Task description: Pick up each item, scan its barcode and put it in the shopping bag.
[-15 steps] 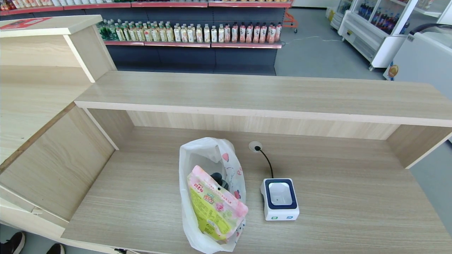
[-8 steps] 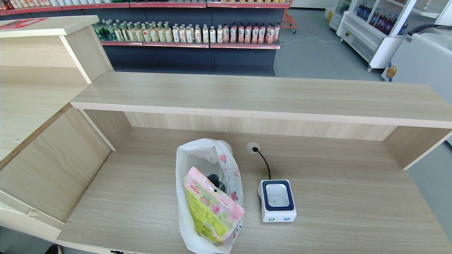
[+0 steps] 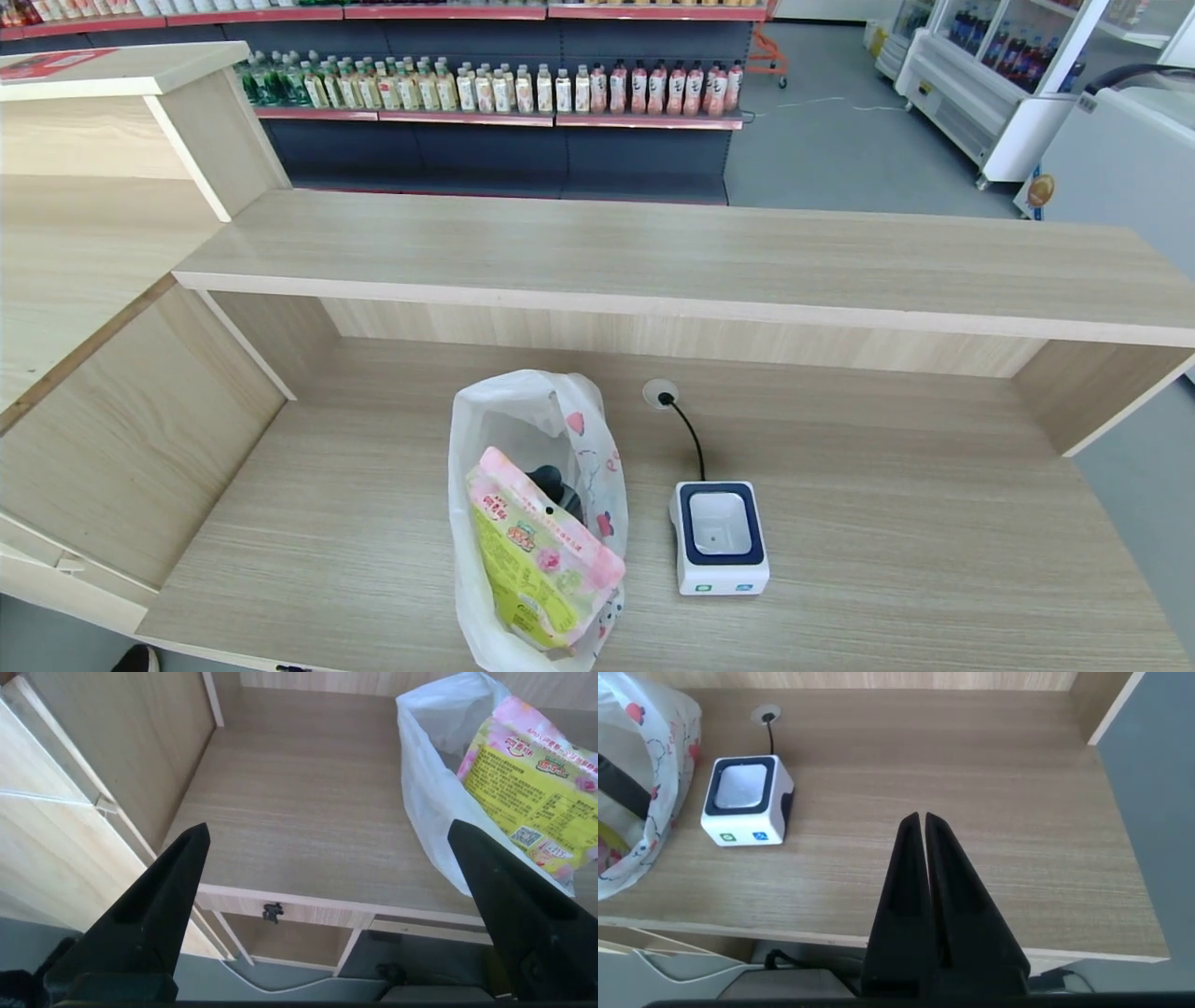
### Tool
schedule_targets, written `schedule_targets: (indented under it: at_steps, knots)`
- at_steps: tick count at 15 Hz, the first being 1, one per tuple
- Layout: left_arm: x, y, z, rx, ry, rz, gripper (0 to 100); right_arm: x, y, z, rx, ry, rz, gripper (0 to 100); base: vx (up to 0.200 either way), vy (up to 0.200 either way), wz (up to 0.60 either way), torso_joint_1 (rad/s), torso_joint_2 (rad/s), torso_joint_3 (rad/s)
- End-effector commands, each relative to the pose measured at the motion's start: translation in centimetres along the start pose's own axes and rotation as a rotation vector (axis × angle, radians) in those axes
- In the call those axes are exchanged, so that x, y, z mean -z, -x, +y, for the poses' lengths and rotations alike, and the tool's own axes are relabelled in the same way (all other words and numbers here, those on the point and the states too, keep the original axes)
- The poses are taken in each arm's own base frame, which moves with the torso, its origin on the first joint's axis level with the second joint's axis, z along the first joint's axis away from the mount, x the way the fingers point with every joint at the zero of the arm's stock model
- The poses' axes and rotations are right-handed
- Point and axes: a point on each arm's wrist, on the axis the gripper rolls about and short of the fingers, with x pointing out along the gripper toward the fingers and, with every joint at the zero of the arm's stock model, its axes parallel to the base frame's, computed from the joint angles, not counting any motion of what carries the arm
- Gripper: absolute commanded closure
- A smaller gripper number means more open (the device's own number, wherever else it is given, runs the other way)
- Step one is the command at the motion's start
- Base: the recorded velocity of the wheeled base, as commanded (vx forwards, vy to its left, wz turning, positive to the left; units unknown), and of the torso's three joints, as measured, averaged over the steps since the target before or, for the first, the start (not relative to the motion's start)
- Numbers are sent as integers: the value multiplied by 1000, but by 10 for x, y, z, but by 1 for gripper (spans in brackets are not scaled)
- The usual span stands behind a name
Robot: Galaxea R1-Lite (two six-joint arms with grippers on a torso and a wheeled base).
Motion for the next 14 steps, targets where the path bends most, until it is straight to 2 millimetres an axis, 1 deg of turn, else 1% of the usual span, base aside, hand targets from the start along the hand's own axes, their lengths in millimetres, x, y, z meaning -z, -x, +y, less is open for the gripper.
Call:
schedule_targets:
  at_steps: [1,14]
  knots:
    - [0,0,0,-1,0,0,0,0,0,0,-2,0,2,100,0,0,0,0,0,0]
    - [0,0,0,-1,0,0,0,0,0,0,-2,3,3,100,0,0,0,0,0,0]
